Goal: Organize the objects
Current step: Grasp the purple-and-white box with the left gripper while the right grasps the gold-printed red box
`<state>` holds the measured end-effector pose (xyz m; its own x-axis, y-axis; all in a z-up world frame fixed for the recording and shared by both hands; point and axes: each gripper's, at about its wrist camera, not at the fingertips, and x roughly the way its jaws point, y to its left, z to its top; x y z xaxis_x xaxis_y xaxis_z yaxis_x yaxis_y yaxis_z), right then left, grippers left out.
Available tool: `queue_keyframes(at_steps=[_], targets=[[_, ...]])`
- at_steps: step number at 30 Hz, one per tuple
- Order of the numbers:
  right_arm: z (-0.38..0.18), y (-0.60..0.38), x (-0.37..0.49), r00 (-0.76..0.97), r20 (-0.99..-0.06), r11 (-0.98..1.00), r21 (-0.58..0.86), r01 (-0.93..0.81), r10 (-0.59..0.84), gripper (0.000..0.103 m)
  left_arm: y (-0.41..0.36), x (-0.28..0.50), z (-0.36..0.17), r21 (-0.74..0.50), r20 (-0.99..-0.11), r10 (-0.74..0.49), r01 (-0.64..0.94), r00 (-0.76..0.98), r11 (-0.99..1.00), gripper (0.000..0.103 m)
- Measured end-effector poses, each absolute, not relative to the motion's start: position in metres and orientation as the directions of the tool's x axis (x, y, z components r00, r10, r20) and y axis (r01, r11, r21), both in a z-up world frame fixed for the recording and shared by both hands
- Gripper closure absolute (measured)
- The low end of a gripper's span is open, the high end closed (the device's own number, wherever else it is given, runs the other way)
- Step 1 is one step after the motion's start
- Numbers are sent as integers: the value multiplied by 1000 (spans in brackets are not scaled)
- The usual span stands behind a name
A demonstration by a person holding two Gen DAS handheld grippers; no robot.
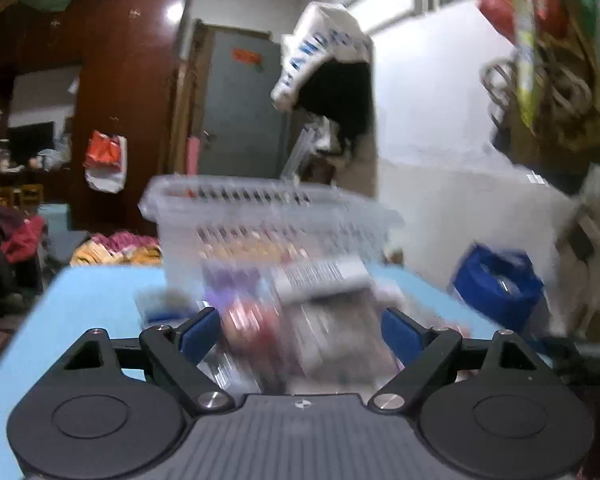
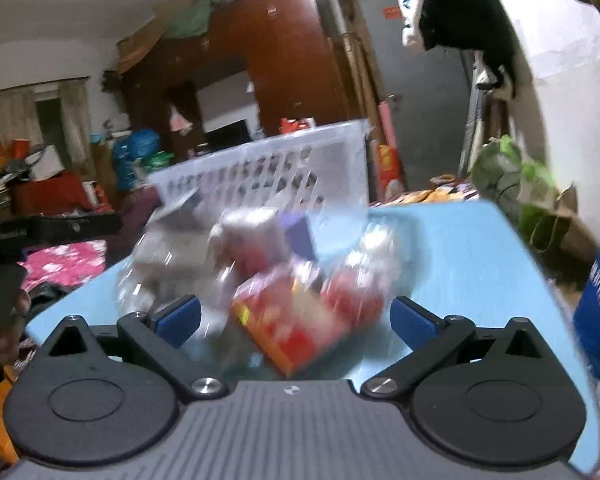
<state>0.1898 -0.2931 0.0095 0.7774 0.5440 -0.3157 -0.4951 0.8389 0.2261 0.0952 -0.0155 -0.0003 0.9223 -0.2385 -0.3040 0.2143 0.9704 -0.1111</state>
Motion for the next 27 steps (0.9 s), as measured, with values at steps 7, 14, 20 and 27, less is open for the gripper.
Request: queue_keyframes(at_steps=[7,14,20,27], targets=[[10,-292,208,728,-350,808,222,-546,589,17,-29,79,-36,-95,-339,-268,251,902,963,13],[-2,-279,203,722,-373,808,168,-565,583,25,-42,92,-56,-38,-361,-247,251,899,967,13],[-6,-285,182,719,-343,793,181,-581,605,46,-36,92,-61,-102,-360,-270,251,893,963,30],[-4,-283,170,743,-318,807,188,-559,589,46,-24,78,-60,-150,-302,-274,238,913,959,31]])
